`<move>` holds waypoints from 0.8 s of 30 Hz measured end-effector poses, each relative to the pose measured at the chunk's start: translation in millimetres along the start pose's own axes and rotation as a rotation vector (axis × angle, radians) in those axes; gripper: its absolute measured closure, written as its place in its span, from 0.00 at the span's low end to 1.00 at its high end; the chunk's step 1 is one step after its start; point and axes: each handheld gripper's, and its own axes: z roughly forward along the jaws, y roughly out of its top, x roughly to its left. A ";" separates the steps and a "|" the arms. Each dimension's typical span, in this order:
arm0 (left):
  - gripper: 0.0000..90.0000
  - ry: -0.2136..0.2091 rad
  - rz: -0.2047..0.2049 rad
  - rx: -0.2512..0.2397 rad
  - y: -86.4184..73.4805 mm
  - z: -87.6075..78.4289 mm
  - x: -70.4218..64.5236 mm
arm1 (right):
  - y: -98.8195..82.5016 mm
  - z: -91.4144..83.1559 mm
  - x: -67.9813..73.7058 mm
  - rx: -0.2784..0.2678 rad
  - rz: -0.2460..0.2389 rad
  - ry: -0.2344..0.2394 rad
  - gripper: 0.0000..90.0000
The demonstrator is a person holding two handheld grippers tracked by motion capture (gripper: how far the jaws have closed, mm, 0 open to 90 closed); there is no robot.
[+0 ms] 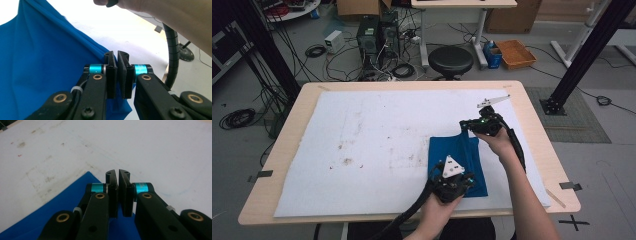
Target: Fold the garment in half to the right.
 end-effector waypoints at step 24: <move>0.57 0.062 0.032 -0.048 -0.8 -25.1 25.1 | -35.7 -11.8 10.3 0.031 0.083 -0.251 0.79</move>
